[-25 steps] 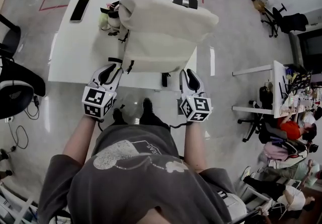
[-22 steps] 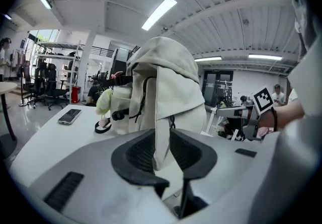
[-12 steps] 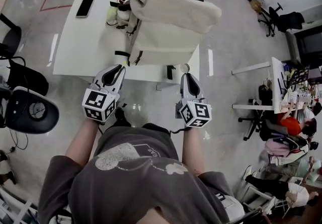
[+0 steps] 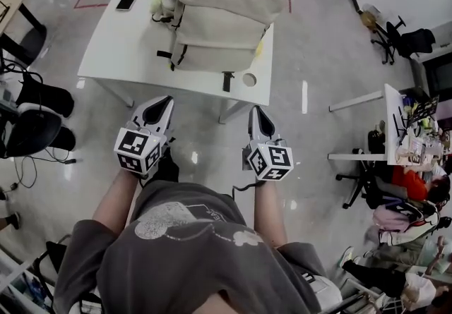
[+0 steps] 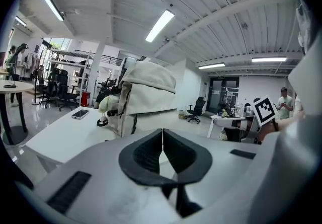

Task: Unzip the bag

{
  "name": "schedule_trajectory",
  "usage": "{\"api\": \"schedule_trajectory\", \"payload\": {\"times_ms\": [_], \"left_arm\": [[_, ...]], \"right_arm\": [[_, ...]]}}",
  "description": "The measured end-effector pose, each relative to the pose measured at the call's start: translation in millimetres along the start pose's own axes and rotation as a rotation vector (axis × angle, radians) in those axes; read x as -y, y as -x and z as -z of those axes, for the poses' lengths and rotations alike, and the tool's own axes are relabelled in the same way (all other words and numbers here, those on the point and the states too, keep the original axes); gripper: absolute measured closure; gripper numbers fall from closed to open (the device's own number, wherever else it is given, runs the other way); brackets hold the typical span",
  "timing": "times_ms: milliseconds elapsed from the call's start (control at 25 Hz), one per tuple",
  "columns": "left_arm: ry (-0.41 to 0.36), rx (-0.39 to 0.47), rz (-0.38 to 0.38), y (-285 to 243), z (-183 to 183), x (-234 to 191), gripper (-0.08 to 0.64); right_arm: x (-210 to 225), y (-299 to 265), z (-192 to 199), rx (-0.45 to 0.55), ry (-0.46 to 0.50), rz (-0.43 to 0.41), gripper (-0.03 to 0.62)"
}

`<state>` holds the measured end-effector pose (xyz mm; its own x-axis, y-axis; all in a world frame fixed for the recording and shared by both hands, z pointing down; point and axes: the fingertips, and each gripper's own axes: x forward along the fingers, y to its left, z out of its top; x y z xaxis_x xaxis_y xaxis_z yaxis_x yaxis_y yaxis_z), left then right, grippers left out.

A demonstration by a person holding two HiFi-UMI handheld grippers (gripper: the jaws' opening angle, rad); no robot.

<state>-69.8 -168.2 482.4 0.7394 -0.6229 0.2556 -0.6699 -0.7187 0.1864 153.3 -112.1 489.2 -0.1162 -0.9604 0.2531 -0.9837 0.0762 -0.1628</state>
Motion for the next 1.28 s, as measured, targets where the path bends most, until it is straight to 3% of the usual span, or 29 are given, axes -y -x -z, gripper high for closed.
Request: {"api": "schedule_trajectory", "payload": {"times_ms": [280, 600, 880, 1280], "left_arm": [[0.012, -0.005, -0.054, 53, 33, 81, 0.549], [0.033, 0.004, -0.093, 98, 46, 146, 0.552], [0.022, 0.016, -0.085, 120, 42, 173, 0.552], [0.029, 0.017, -0.064, 147, 44, 170, 0.552]], "right_arm": [[6, 93, 30, -0.025, 0.016, -0.075, 0.592], [38, 171, 44, -0.021, -0.022, 0.000, 0.592], [32, 200, 47, -0.023, -0.022, -0.009, 0.594], [-25, 189, 66, -0.108, 0.040, -0.111, 0.594]]}}
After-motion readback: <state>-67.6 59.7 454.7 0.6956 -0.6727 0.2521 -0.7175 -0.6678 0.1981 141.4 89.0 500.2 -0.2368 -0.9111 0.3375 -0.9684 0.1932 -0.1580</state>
